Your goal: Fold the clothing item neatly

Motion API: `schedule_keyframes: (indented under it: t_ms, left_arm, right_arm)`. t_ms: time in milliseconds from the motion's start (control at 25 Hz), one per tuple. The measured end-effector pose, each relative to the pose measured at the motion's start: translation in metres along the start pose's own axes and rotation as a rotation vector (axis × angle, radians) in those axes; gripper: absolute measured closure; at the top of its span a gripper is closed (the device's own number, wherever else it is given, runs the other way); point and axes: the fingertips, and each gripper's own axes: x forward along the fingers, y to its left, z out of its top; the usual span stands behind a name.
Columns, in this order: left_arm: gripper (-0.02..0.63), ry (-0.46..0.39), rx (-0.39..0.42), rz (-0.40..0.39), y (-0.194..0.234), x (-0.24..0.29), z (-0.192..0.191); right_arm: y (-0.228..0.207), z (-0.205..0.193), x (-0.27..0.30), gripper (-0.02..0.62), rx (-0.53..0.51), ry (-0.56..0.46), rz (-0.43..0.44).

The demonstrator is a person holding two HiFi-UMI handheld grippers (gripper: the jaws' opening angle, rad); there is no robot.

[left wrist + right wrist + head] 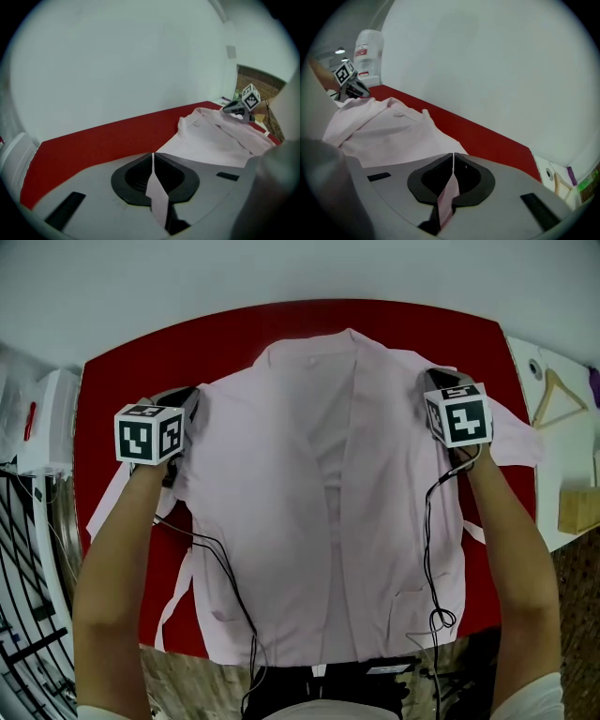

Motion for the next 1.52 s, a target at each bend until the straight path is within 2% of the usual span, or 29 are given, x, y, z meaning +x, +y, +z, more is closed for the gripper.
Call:
schedule_keyframes:
  t_ms: [200,360,560,800,960,1160,1320,1440,1520]
  left_arm:
    - [0.588,-0.053,0.025,-0.09,-0.03,-0.038,0.008]
    - [0.588,-0.041,-0.005,-0.145,-0.051,-0.063,-0.018]
    - [0.589,-0.018,-0.038,-0.173,-0.063,-0.082,-0.053]
    - [0.588,-0.02,-0.046,-0.254,-0.105,-0.116,-0.08]
    - [0.588,0.039,0.014,-0.342,-0.153,-0.147,-0.115]
    - [0.589,0.21,0.109,-0.464,-0.223,-0.172,-0.188]
    - [0.589,0.267,0.106,-0.46,-0.235,-0.175,-0.217]
    - [0.593,0.285,0.081,-0.451,-0.231,-0.177,-0.224]
    - [0.594,0.267,0.043,-0.441,-0.225,-0.18,-0.223]
  right_arm:
    - [0.033,-0.011,-0.053,0.577,0.009,-0.04,0.077]
    - [0.056,-0.037,-0.083,0.577,-0.002,-0.012,0.112]
    - [0.073,-0.062,-0.103,0.577,-0.012,0.026,0.108]
    - [0.097,-0.093,-0.137,0.577,0.034,0.063,0.119]
    - [0.127,-0.125,-0.171,0.577,0.07,0.085,0.148]
    - [0.17,-0.167,-0.201,0.577,0.059,0.137,0.19]
    - [0.186,-0.202,-0.201,0.577,0.061,0.221,0.196]
    - [0.186,-0.215,-0.203,0.577,0.086,0.218,0.185]
    - [0.184,-0.213,-0.203,0.577,0.069,0.214,0.182]
